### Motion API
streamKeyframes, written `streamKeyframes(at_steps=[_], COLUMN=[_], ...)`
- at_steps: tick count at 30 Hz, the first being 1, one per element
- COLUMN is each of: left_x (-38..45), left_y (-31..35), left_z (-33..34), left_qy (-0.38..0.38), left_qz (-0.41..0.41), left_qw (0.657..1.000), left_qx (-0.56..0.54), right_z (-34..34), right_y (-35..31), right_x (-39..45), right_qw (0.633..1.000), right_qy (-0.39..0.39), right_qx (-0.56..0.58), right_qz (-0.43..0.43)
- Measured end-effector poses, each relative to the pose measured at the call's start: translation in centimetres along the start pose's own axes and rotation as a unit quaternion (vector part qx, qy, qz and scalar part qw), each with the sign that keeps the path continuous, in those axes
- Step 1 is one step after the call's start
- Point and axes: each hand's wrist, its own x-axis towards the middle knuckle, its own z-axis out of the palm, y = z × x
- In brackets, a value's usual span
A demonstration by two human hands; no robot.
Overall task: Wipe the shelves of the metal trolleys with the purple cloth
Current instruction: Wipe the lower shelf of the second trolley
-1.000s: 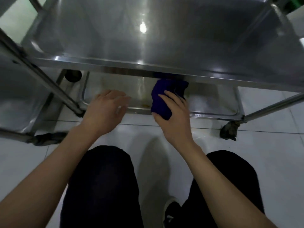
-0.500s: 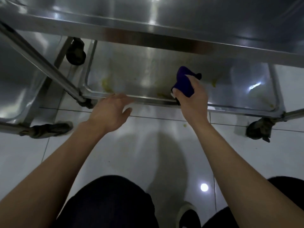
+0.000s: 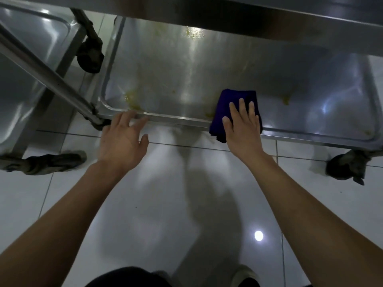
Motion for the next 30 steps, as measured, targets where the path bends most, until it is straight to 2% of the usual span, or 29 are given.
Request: streamKeyframes(at_steps=[6, 11, 18, 21, 26, 30], left_x=[0.3, 0.7, 1.5, 1.7, 1.3, 0.6], left_y=[-1.3, -2.4, -4.1, -5.3, -8.8, -9.7], left_z=[0.4, 0.7, 0.2, 0.0, -0.2, 0.5], left_qy=[0.008, 0.017, 0.055, 0.05, 0.045, 0.072], left_qz=[-0.045, -0.031, 0.007, 0.016, -0.004, -0.006], left_qw=[0.999, 0.999, 0.998, 0.998, 0.999, 0.997], left_qx=[0.01, -0.002, -0.043, -0.047, 0.012, -0.003], right_z=[1.3, 1.9, 4.1, 5.4, 6.5, 6.7], right_y=[-0.6, -2.6, -10.4, -13.9, -15.8, -16.6], right_x=[0.3, 1.3, 4.0, 5.6, 7.4, 7.8], right_qw=[1.0, 0.999, 0.993, 0.988, 0.987, 0.989], right_qy=[0.015, 0.016, -0.021, -0.032, -0.04, -0.038], right_qx=[-0.017, -0.031, -0.014, -0.015, -0.024, -0.029], right_qz=[0.001, 0.002, -0.113, -0.151, -0.155, -0.143])
